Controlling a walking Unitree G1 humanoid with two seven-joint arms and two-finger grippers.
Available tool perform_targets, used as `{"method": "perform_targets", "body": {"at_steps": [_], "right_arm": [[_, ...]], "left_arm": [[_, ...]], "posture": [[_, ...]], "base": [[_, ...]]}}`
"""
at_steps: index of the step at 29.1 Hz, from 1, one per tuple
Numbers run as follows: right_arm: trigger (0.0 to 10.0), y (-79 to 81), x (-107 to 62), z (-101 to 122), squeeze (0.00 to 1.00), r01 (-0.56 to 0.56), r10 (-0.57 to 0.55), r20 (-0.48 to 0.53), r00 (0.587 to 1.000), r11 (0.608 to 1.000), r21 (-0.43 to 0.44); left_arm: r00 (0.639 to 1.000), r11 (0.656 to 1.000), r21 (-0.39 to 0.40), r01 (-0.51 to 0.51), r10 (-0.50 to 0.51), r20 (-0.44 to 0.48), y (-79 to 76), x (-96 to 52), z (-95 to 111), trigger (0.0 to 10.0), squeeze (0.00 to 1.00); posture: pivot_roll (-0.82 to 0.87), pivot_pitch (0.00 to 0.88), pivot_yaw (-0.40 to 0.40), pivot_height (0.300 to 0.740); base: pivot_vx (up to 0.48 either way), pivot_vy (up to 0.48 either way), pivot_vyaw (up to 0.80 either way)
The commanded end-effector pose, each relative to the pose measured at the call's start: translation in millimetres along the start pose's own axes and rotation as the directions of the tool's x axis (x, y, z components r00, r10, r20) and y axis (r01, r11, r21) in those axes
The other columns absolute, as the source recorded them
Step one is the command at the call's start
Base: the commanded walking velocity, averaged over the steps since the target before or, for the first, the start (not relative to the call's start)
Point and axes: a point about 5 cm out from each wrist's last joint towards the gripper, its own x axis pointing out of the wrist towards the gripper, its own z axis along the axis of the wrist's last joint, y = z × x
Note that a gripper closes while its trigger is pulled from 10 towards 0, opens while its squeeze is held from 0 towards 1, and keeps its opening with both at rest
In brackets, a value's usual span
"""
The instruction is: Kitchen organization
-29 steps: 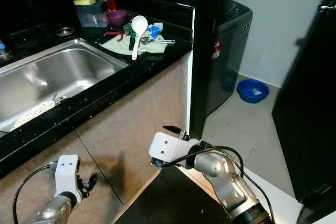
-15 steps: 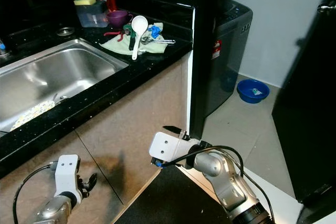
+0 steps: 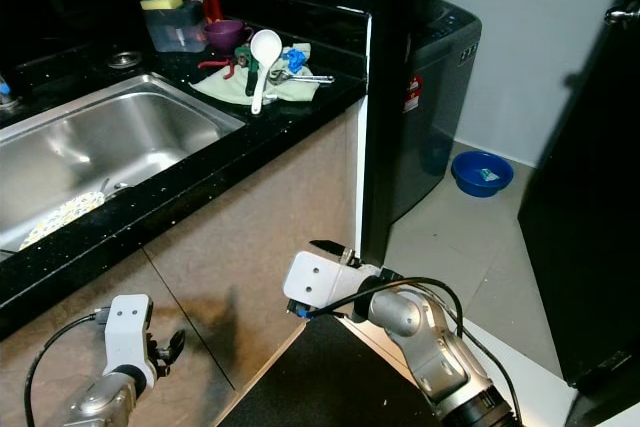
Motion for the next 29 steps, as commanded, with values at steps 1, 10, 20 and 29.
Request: {"method": "perform_targets", "body": {"at_steps": [1,10,20,29], "right_arm": [[10.0,-0.6,1.8,0.5,0.0,0.0,0.0,0.001,1.0,1.0,0.005],[10.0,0.0,1.9,-1.1,0.0,0.0,0.0,0.0,1.0,1.0,0.006],[10.0,-1.0,0.9,-1.6,0.0,0.001,-0.001,-0.001,1.0,1.0,0.006],[10.0,-1.1,0.7,-1.4,0.0,0.0,0.0,0.0,1.0,1.0,0.006]], "left_arm": [[1.0,1.0,0.008,-0.001,0.001,-0.017,0.8,-0.6,-2.7,10.0,0.0],[1.0,1.0,0.006,-0.003,0.003,-0.022,1.2,-0.3,-3.5,10.0,0.0],[1.0,1.0,0.004,-0.005,0.005,-0.018,1.1,-0.5,-3.3,10.0,0.0],[1.0,1.0,0.003,-0.006,0.006,-0.018,1.5,-0.5,-3.4,10.0,0.0]], "posture": [[-0.03,0.0,0.031,0.74],[-0.03,0.0,0.033,0.74],[-0.03,0.0,0.028,0.74],[-0.03,0.0,0.029,0.74]], "base": [[0.0,0.0,0.0],[0.0,0.0,0.0],[0.0,0.0,0.0],[0.0,0.0,0.0]]}}
